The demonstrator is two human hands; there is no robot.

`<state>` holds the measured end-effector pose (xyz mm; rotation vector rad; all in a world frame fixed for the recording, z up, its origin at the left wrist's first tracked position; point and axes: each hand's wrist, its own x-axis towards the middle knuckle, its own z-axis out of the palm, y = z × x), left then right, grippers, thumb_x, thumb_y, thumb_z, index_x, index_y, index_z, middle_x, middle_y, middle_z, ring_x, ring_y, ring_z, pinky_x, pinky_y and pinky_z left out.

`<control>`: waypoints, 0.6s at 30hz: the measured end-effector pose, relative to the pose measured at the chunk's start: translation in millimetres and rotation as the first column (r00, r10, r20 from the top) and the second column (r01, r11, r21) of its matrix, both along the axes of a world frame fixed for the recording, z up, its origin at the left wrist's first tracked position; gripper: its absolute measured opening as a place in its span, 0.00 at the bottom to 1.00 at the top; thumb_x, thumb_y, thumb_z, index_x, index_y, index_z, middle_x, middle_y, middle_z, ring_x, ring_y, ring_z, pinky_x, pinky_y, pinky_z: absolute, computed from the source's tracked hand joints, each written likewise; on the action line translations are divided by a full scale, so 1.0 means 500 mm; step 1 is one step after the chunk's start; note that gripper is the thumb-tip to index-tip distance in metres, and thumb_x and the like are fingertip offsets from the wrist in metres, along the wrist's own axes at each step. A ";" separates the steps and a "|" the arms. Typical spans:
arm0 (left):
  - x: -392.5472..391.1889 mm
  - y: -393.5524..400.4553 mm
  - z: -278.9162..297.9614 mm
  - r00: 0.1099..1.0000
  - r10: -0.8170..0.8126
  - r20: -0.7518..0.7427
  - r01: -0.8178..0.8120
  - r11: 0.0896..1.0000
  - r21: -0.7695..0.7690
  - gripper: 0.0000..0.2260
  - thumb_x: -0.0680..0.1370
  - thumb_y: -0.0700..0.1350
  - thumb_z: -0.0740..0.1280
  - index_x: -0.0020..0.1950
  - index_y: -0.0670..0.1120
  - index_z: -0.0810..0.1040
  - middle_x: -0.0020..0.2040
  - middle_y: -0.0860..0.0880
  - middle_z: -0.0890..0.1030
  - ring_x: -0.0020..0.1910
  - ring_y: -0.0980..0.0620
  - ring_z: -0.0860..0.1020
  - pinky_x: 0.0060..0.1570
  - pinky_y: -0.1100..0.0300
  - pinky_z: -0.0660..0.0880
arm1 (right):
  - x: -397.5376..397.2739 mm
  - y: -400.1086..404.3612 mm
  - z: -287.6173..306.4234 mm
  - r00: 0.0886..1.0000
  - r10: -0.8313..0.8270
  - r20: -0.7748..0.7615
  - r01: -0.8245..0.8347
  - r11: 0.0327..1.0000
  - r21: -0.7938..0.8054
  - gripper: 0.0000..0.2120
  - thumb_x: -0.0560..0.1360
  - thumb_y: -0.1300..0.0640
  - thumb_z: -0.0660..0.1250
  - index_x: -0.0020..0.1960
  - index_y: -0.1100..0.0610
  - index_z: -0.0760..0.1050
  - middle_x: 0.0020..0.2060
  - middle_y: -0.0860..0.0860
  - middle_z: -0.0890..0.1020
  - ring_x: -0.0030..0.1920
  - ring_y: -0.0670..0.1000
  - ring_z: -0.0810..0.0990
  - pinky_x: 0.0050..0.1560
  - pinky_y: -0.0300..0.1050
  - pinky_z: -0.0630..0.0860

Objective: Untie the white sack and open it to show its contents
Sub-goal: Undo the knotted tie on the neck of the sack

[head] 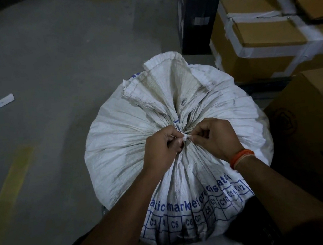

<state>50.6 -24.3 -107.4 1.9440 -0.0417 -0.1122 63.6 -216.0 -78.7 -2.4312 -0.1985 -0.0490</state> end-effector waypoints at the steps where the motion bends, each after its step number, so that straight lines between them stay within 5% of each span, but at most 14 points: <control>1: 0.000 0.000 0.000 1.000 -0.002 0.001 0.002 1.000 0.000 0.06 0.79 0.37 0.71 0.48 0.47 0.84 0.39 0.50 0.88 0.36 0.52 0.86 0.46 0.46 0.85 | 0.000 0.000 -0.001 1.000 -0.002 -0.002 0.002 1.000 0.002 0.05 0.68 0.57 0.79 0.39 0.52 0.84 0.32 0.41 0.78 0.32 0.37 0.75 0.35 0.24 0.69; 13: -0.002 -0.001 0.009 0.998 -0.028 0.061 0.025 0.999 0.046 0.06 0.78 0.37 0.72 0.46 0.48 0.84 0.37 0.49 0.86 0.36 0.52 0.85 0.43 0.47 0.84 | 0.001 0.012 -0.006 1.000 0.003 -0.024 -0.001 0.998 0.062 0.04 0.68 0.59 0.80 0.38 0.54 0.85 0.32 0.41 0.80 0.34 0.37 0.78 0.36 0.24 0.69; 18: -0.002 -0.001 0.010 0.998 -0.027 0.053 0.024 0.998 0.052 0.05 0.78 0.37 0.72 0.47 0.46 0.84 0.37 0.49 0.87 0.36 0.53 0.85 0.43 0.55 0.83 | -0.002 0.012 -0.002 0.999 0.002 -0.032 -0.001 0.999 0.054 0.03 0.69 0.57 0.79 0.40 0.53 0.86 0.32 0.41 0.79 0.35 0.37 0.78 0.36 0.24 0.69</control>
